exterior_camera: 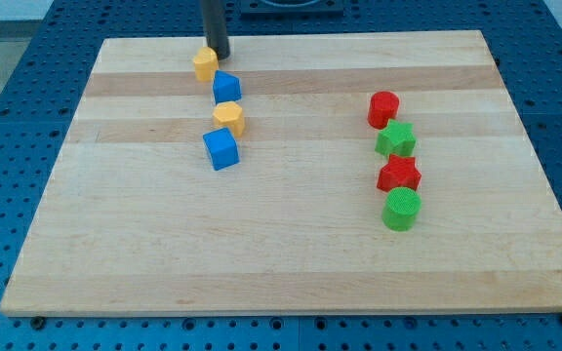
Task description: Place the yellow heart diagonally top right to the blue triangle
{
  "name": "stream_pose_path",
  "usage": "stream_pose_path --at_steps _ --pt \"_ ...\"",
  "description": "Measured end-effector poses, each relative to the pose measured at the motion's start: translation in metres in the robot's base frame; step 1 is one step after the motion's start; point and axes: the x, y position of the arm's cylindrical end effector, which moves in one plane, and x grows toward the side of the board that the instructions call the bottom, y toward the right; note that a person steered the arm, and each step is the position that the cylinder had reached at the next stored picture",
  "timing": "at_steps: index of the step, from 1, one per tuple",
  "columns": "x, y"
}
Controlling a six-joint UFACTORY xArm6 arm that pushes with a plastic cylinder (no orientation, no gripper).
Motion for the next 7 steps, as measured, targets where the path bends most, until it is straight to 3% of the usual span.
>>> stream_pose_path --at_steps 4,5,7 --pt "0.002 -0.120" --pt "0.035 -0.112" --pt "0.029 -0.084"
